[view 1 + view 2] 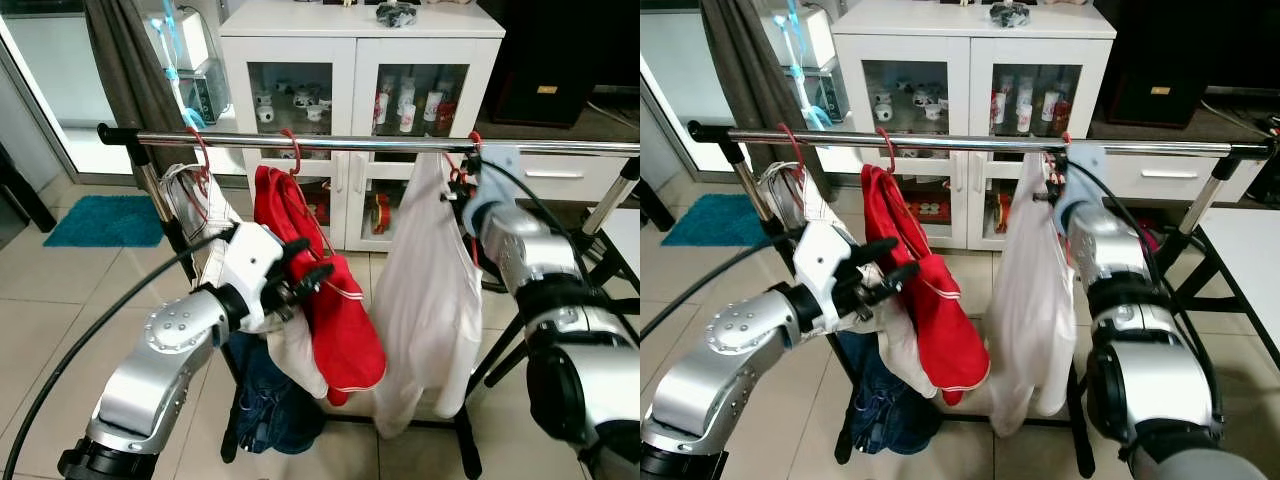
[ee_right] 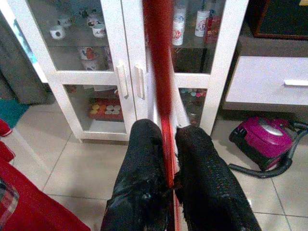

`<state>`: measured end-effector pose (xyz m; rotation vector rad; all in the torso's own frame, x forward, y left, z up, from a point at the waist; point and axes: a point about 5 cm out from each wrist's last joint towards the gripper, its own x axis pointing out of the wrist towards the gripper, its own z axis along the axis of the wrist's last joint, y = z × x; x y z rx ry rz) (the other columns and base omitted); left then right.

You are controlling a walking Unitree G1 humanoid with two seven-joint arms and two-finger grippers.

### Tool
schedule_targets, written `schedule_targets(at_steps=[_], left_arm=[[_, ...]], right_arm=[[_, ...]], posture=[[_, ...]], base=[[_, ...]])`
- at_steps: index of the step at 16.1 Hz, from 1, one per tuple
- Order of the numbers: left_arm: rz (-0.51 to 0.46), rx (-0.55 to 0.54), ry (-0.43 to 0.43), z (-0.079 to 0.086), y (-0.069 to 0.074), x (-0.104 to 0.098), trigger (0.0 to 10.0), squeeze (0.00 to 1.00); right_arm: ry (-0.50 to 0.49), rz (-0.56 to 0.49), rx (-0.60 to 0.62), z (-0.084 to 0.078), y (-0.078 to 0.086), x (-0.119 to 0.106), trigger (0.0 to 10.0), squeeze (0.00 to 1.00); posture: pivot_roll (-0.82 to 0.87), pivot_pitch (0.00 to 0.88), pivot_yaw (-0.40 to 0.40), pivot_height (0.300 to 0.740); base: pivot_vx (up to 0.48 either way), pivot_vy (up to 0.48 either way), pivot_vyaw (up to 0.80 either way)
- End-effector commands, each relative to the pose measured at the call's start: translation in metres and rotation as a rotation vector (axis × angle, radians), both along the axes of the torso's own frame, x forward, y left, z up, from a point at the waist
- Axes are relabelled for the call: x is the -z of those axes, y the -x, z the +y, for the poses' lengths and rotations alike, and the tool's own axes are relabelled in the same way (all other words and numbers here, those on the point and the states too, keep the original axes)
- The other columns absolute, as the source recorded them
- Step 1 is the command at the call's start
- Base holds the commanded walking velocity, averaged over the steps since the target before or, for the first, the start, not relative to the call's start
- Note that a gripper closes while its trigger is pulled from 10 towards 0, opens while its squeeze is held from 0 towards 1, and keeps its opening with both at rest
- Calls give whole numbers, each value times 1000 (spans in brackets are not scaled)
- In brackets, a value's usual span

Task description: Hang hanger

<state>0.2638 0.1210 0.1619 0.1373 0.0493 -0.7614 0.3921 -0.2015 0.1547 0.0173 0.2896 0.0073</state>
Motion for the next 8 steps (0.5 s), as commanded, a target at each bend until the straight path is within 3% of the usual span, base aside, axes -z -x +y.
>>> schedule_targets(at_steps=[1,3,5,6,8], left_arm=[[-9,-42,21,8,-3,-6,10000,0],[-10,-46,27,11,-3,-7,10000,0],[-14,-62,29,13,-2,-8,10000,0],[-27,-103,28,15,-4,-9,10000,0],[-35,-158,11,20,-7,-9,10000,0]], right_arm=[[-9,-88,-42,-5,3,-12,10000,1000],[-21,-166,-153,-5,15,-20,10000,1000],[-104,-241,-267,-2,38,-31,10000,1000],[-145,-286,-342,0,59,-40,10000,1000],[-122,-337,-418,1,80,-48,10000,1000]], posture=[[-124,0,66,740],[-129,0,81,740],[-131,0,86,740],[-128,0,91,740],[-127,0,95,740]], base=[[0,0,0],[0,0,0],[0,0,0],[0,0,0],[0,0,0]])
